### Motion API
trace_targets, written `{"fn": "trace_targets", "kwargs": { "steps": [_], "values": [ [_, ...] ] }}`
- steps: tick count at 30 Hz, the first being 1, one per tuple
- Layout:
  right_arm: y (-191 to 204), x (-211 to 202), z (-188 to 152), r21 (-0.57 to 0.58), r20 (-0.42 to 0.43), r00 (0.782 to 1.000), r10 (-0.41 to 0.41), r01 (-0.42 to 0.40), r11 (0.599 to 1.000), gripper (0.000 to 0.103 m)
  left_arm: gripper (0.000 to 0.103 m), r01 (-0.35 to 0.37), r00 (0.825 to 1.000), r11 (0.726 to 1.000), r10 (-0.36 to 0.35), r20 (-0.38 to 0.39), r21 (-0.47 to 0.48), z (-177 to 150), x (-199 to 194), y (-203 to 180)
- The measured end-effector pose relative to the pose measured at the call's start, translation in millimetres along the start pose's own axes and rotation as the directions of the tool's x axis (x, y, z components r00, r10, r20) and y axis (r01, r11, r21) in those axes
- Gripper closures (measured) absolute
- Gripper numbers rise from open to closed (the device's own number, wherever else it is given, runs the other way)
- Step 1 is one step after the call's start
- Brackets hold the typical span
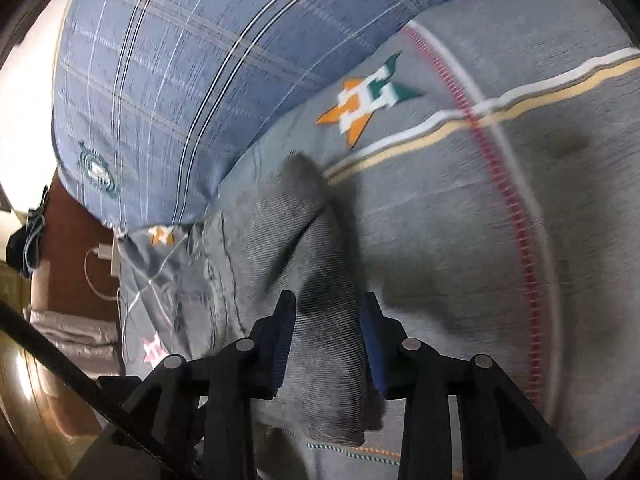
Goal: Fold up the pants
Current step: 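Fold the cuff end over the jeans with both tools holding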
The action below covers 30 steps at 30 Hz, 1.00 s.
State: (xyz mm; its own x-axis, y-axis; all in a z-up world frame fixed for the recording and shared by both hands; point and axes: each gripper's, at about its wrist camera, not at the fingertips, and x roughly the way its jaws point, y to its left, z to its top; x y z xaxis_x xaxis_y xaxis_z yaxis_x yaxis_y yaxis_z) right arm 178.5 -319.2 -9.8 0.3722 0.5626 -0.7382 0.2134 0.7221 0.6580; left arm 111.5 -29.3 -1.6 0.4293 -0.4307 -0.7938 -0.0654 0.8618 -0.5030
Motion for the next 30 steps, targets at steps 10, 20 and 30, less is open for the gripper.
{"fn": "trace_targets", "kwargs": {
  "steps": [10,20,30],
  "values": [
    [6.0,26.9,0.8,-0.025,0.003,1.0,-0.015,0.015,1.0,0.058,0.091,-0.041,0.999,0.999,0.041,-0.033,-0.022,4.1,17.2,7.8],
    [21.3,26.5,-7.6,-0.168,0.053,0.996,-0.071,0.079,0.983,0.094,0.09,-0.055,0.998,0.998,0.055,-0.025,-0.004,-0.6,18.0,4.1],
    [29.2,-30.8,0.4,-0.185,0.152,0.986,-0.062,0.09,0.979,0.096,0.089,0.1,0.995,0.991,-0.099,-0.015,0.085,-10.8,1.4,-25.9]
  ]
}}
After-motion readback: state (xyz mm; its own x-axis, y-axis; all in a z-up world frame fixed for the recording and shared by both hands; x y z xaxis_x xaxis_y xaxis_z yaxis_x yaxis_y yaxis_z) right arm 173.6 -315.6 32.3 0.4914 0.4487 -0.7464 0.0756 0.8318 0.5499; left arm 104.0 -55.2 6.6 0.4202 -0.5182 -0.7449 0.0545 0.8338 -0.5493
